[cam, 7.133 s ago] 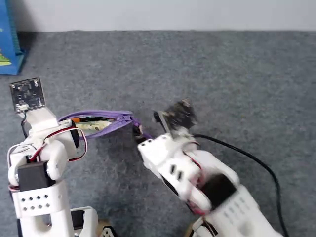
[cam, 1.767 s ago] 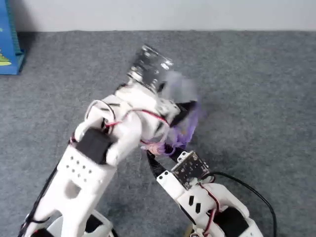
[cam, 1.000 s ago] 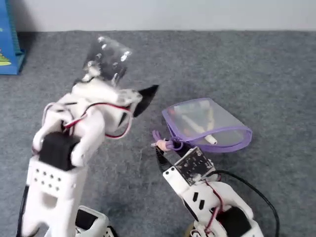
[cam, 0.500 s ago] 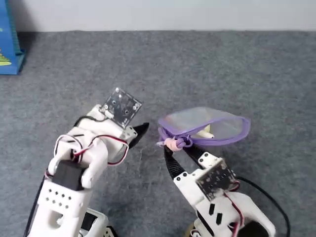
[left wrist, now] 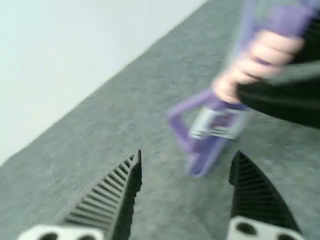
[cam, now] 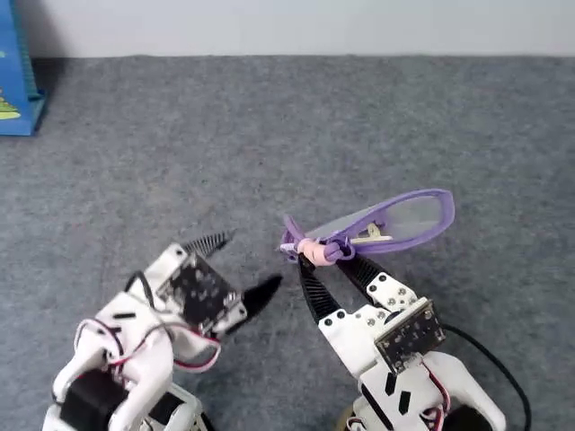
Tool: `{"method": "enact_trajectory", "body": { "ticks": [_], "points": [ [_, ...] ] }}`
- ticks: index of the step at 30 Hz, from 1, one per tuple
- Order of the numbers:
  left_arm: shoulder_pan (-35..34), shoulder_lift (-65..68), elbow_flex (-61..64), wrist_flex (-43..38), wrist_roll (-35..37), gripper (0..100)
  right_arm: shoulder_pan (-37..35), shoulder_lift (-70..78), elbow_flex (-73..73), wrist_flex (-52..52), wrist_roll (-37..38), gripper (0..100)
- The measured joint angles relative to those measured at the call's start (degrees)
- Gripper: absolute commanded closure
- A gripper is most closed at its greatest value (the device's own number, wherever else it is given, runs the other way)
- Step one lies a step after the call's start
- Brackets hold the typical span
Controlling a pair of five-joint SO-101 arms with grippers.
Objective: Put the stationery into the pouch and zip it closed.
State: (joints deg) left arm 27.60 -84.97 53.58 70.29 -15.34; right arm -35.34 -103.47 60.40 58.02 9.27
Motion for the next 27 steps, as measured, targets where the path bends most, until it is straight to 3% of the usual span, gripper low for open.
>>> {"method": "enact_trajectory", "body": {
  "ticks": [6,13,27],
  "points": [
    [5.71,-4.48,6.07,-0.79,2.73,72,0.00,0.00,0.00,-0.53,-0.53,99.1],
    [6.42,-4.22,13.27,-8.35,3.43,73,0.00,0.00,-2.11,-0.53,-3.78,99.1],
    [6.42,-4.04,17.32,-15.38,8.97,73,-0.09,-0.35,-3.25,-0.53,-6.95,99.1]
  ]
}}
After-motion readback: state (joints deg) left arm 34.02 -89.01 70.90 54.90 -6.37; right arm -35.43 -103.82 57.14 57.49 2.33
